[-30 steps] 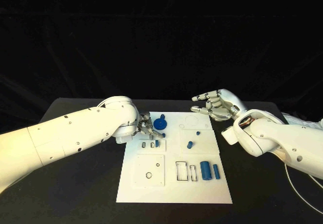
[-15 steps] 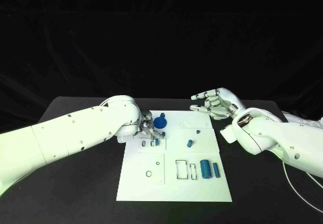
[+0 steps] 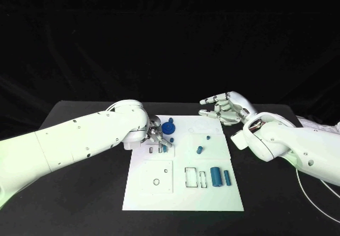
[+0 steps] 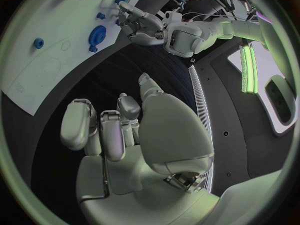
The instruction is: Assemble the parts on the task board
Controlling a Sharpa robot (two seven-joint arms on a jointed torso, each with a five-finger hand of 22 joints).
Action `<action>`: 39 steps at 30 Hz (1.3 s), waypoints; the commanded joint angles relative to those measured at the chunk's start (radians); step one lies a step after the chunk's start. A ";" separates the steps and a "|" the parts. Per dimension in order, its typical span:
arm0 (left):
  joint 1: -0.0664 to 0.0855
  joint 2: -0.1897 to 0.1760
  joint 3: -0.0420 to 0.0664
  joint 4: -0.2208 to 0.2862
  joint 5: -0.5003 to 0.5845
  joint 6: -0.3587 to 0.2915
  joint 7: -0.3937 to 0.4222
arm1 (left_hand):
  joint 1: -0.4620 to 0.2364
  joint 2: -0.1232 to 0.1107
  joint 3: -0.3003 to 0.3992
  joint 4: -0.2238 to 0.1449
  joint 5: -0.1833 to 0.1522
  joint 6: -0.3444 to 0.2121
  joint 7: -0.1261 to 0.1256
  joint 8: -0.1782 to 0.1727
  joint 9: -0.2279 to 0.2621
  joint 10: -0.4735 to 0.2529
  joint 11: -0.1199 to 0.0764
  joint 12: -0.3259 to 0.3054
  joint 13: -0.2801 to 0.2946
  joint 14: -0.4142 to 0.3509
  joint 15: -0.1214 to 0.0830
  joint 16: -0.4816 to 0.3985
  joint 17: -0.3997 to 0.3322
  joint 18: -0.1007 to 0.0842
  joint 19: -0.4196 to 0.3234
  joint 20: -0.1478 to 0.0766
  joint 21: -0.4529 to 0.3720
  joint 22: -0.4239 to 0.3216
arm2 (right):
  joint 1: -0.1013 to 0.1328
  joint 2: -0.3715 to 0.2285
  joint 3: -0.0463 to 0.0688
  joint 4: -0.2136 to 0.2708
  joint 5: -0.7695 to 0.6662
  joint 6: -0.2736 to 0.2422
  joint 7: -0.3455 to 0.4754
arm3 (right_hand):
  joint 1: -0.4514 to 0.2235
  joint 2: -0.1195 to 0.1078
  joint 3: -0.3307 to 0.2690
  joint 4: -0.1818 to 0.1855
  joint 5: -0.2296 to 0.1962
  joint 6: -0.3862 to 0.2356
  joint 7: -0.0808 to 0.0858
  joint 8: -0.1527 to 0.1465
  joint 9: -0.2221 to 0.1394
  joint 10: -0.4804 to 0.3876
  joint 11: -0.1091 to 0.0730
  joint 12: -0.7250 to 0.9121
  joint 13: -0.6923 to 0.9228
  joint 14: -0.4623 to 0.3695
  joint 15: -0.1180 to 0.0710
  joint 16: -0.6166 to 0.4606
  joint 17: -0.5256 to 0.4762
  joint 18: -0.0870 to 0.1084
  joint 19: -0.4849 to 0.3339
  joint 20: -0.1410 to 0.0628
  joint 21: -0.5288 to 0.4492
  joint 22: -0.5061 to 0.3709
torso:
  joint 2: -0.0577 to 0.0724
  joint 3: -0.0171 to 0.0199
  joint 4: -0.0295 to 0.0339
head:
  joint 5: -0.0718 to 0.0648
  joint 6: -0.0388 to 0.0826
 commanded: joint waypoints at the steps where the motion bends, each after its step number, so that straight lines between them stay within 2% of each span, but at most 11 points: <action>1: -0.002 0.006 0.000 -0.002 -0.003 0.029 -0.003 | 0.014 0.003 0.008 -0.002 -0.003 -0.009 -0.001 0.006 0.005 0.007 0.002 0.008 0.003 0.107 -0.008 0.003 0.263 -0.021 0.006 -0.002 0.004 0.003 | -0.001 0.002 0.000 0.000 -0.001 0.015 -0.003 | 0.003 0.008 -0.004 -0.002 0.005 0.007 0.001 0.003 0.001 -0.006 0.001 -0.004 -0.001 0.061 -0.002 -0.006 0.075 0.002 -0.005 -0.001 -0.004 -0.002 | 0.000 -0.0004 -0.0002 | -0.002 -0.002; 16: -0.007 0.016 0.000 -0.014 -0.003 0.036 -0.004 | 0.037 0.003 0.036 -0.002 -0.003 -0.015 -0.002 0.015 0.026 0.010 0.001 0.010 0.008 0.107 -0.009 0.003 0.263 -0.021 0.006 -0.002 0.006 0.008 | -0.002 0.005 0.000 -0.002 -0.001 0.017 -0.007 | 0.004 0.011 -0.004 -0.003 0.004 0.007 0.001 0.003 0.001 -0.007 0.001 -0.006 -0.004 0.061 -0.002 -0.008 0.073 0.003 -0.006 -0.002 -0.006 -0.005 | 0.001 -0.0001 0.0012 | -0.005 -0.007; 20: -0.007 0.017 0.000 -0.015 -0.003 0.030 -0.004 | 0.058 0.013 0.063 -0.006 -0.003 -0.020 -0.005 0.018 0.036 0.010 -0.001 0.011 0.010 0.107 -0.011 0.003 0.263 -0.021 0.005 -0.004 0.007 0.010 | -0.002 0.006 0.000 -0.003 0.000 0.020 -0.006 | 0.004 0.011 -0.004 -0.003 0.004 0.007 0.001 0.003 0.001 -0.007 0.001 -0.006 -0.004 0.061 -0.002 -0.008 0.073 0.003 -0.006 -0.002 -0.006 -0.005 | 0.000 0.0005 0.0003 | -0.004 -0.008; 25: -0.008 0.016 0.000 -0.016 -0.002 0.015 -0.003 | 0.174 0.050 0.169 -0.055 -0.001 -0.041 -0.017 0.011 0.048 0.006 -0.012 0.006 0.009 0.107 -0.020 0.003 0.263 -0.021 0.004 -0.011 0.008 0.012 | -0.002 0.007 0.000 -0.005 0.000 0.025 -0.007 | 0.004 0.011 -0.004 -0.003 0.004 0.007 0.001 0.003 0.001 -0.007 0.001 -0.006 -0.004 0.061 -0.002 -0.008 0.073 0.003 -0.006 -0.002 -0.006 -0.005 | 0.000 0.0008 0.0004 | -0.005 -0.009; 27: -0.008 0.016 0.000 -0.016 0.002 0.013 -0.002 | 0.224 0.047 0.221 -0.081 0.016 -0.053 -0.017 0.003 0.050 0.001 -0.014 -0.002 0.006 0.107 -0.023 0.003 0.263 -0.021 0.003 -0.015 0.007 0.011 | -0.003 0.007 0.000 -0.005 0.000 0.026 -0.007 | 0.004 0.013 -0.004 -0.003 0.003 0.007 0.001 0.003 0.001 -0.008 0.001 -0.008 -0.006 0.061 -0.002 -0.009 0.073 0.003 -0.007 -0.002 -0.007 -0.007 | 0.000 0.0008 0.0003 | -0.005 -0.010; 28: -0.008 0.015 0.000 -0.015 0.005 0.013 -0.002 | 0.243 0.038 0.251 -0.092 0.035 -0.059 -0.015 -0.002 0.051 -0.003 -0.013 -0.006 0.004 0.107 -0.023 0.003 0.263 -0.021 0.002 -0.016 0.006 0.011 | -0.003 0.007 0.000 -0.005 0.001 0.027 -0.007 | 0.004 0.013 -0.004 -0.003 0.003 0.007 0.001 0.003 0.001 -0.008 0.001 -0.008 -0.006 0.061 -0.002 -0.009 0.073 0.003 -0.007 -0.002 -0.007 -0.007 | 0.000 0.0008 0.0001 | -0.006 -0.010; 30: -0.008 0.014 0.000 -0.014 0.014 0.013 -0.001 | 0.252 -0.018 0.367 -0.093 0.099 -0.065 0.000 -0.009 0.060 -0.007 -0.006 -0.020 -0.005 0.107 -0.013 0.003 0.263 -0.020 -0.001 -0.013 0.005 0.010 | -0.003 0.008 0.000 -0.006 0.001 0.029 -0.008 | 0.004 0.013 -0.004 -0.003 0.003 0.007 0.001 0.003 0.001 -0.008 0.001 -0.008 -0.006 0.061 -0.002 -0.009 0.073 0.003 -0.007 -0.002 -0.007 -0.007 | 0.001 0.0008 0.0004 | -0.006 -0.011; 32: -0.008 0.013 0.000 -0.013 0.023 0.011 0.001 | 0.244 -0.063 0.464 -0.092 0.110 -0.067 0.001 -0.011 0.069 -0.007 -0.008 -0.027 -0.010 0.107 -0.012 0.003 0.263 -0.020 -0.002 -0.009 0.003 0.010 | -0.003 0.008 0.000 -0.006 0.001 0.030 -0.008 | 0.004 0.013 -0.004 -0.003 0.003 0.007 0.001 0.003 0.001 -0.008 0.001 -0.008 -0.006 0.061 -0.002 -0.009 0.073 0.003 -0.007 -0.002 -0.007 -0.007 | 0.000 0.0007 0.0002 | -0.006 -0.011; 33: -0.008 0.011 0.000 -0.012 0.027 0.008 0.003 | 0.208 -0.109 0.565 -0.079 0.109 -0.064 0.005 -0.007 0.082 -0.003 0.001 -0.031 -0.012 0.107 -0.007 0.003 0.263 -0.018 -0.003 -0.010 0.003 0.011 | -0.003 0.009 0.000 -0.007 0.001 0.031 -0.008 | 0.004 0.013 -0.004 -0.003 0.003 0.007 0.001 0.003 0.001 -0.008 0.001 -0.008 -0.006 0.061 -0.002 -0.009 0.073 0.003 -0.007 -0.002 -0.007 -0.007 | 0.000 0.0012 0.0001 | -0.006 -0.012; 36: -0.008 0.006 0.001 -0.006 0.039 -0.008 0.009 | 0.166 -0.169 0.706 -0.095 0.107 -0.065 0.002 0.001 0.105 0.001 -0.002 -0.032 -0.014 0.107 -0.005 0.003 0.263 -0.019 -0.003 -0.006 0.002 0.013 | -0.004 0.010 0.000 -0.008 0.001 0.034 -0.008 | 0.005 0.013 -0.005 -0.003 0.004 0.007 0.001 0.003 0.001 -0.008 0.001 -0.009 -0.006 0.061 -0.002 -0.009 0.072 0.003 -0.008 -0.002 -0.008 -0.008 | 0.000 0.0012 0.0006 | -0.006 -0.013; 39: -0.008 -0.003 0.001 0.004 0.054 -0.031 0.012 | 0.142 -0.186 0.761 -0.106 0.106 -0.065 0.002 0.006 0.117 0.004 0.000 -0.032 -0.013 0.107 -0.009 0.003 0.263 -0.020 -0.003 -0.002 0.002 0.014 | -0.004 0.010 0.000 -0.010 0.002 0.037 -0.008 | 0.006 0.015 -0.005 -0.004 0.005 0.007 0.001 0.003 0.001 -0.008 0.000 -0.010 -0.007 0.061 -0.002 -0.009 0.072 0.004 -0.009 -0.002 -0.009 -0.010 | 0.000 0.0017 0.0009 | -0.004 -0.013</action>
